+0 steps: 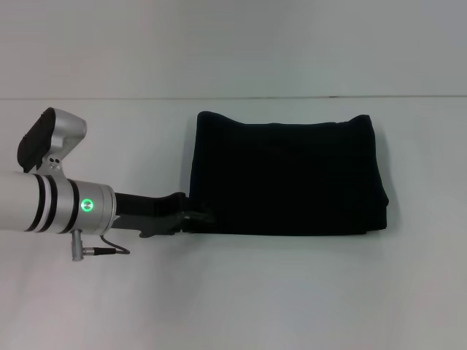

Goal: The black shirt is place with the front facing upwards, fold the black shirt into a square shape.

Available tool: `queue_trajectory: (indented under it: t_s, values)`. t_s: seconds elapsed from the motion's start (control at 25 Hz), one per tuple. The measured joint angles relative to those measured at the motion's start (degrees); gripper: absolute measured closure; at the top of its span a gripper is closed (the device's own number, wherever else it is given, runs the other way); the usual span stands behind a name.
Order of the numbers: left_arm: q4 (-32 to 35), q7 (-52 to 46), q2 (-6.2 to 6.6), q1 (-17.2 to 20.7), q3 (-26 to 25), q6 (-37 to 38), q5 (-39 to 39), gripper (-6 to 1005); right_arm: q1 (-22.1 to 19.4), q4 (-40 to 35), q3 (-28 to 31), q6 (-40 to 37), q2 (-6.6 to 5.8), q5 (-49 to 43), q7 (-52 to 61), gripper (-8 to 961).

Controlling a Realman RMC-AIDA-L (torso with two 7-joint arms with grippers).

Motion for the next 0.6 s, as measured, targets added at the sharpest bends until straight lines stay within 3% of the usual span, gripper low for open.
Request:
queue_trajectory:
  t_s: [0.48,0.6]
  values:
    - [0.63,-1.00,-0.16,-0.23,0.31,-0.27,0.85,661,-0.28,0.00,0.83,-0.48,-0.09,-0.02,0.00,38]
    - [0.77,-0.98,-0.18,-0.14,0.36,-0.14,0.85,816,-0.40,0.00,0.94,-0.48,-0.09,-0.02,0.00,38]
